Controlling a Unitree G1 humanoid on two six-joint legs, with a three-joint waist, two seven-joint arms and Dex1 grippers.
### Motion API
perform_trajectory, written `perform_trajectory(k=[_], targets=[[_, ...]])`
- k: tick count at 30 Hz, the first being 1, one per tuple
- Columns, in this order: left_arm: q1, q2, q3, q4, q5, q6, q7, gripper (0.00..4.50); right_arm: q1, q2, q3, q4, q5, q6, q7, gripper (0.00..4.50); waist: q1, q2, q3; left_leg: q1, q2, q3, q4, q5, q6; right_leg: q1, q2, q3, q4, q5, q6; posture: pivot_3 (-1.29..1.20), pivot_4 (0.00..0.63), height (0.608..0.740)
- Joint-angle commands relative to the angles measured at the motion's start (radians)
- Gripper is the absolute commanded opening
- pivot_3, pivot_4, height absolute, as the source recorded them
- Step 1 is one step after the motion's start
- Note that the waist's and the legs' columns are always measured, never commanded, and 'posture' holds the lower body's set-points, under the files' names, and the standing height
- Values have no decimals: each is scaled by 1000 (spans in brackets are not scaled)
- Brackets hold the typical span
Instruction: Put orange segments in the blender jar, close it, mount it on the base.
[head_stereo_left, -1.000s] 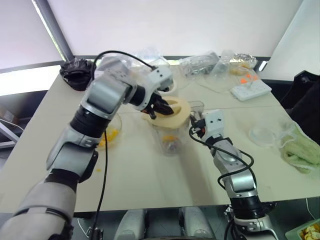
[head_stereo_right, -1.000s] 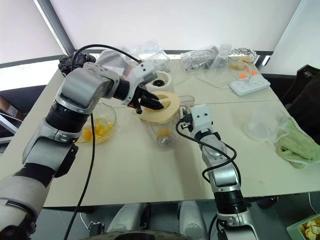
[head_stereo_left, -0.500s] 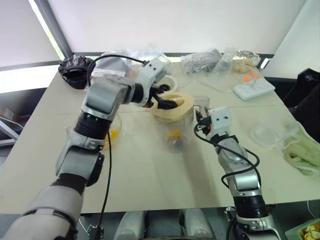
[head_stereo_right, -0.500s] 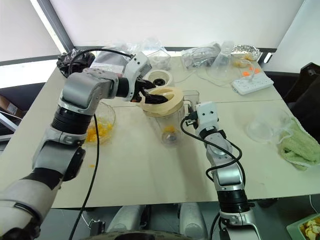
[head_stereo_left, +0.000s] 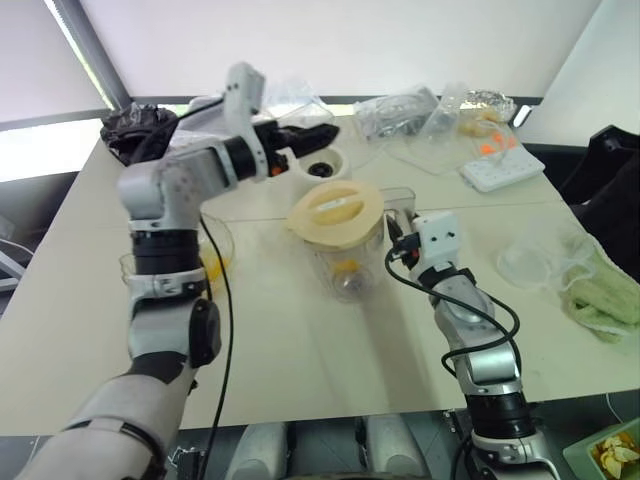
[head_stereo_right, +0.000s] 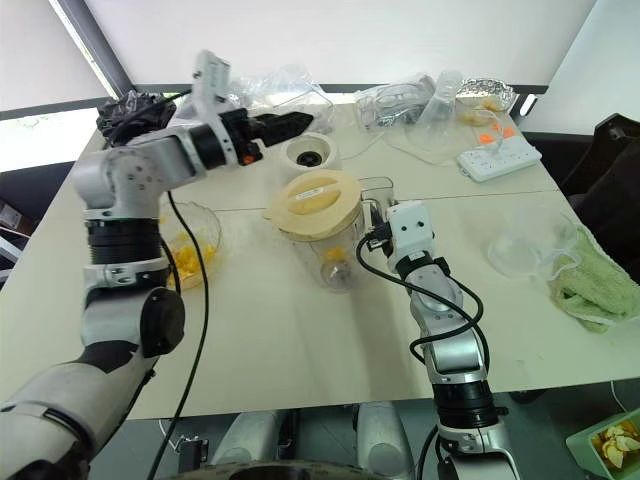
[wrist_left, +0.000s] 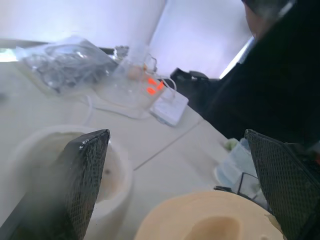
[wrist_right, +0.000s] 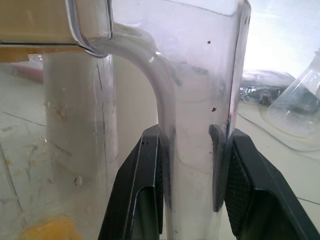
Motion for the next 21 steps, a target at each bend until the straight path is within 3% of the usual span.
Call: perform_trajectory(k=[1,5,10,17,21], targets=[[80,71,42,-128,-57,17,-7,4473,-39,12,-49,-66,49,11,-8,993,-4,1,0,0,0,0,0,0,0,0,0,0,0,0,0,0,150,740],[309,163,67,-342,-170,109,-50,4473,-84,2,-139,-117,122,73,-17,993,-4,1,3,-1,0,1,-2,0,-1,-3,0,1,2,1,-1,0,150,740],[552,195,90,-486,-286,134,-92,4473,-172,-16,-234,-177,187,145,-53,993,9,0,5,-14,1,0,1,4,-6,-16,-1,0,4,3,-4,0,150,740],[648,138,55,-551,-334,85,-16,4473,-316,-110,-309,-160,215,174,-57,993,12,-1,5,-14,2,-1,2,6,-9,-14,0,-2,3,4,-8,0,150,740],[678,117,15,-613,-343,46,11,4473,-515,-181,-316,-11,212,152,-51,993,4,-1,6,-14,3,1,2,6,-9,-15,1,-1,3,5,-8,0,150,740]])
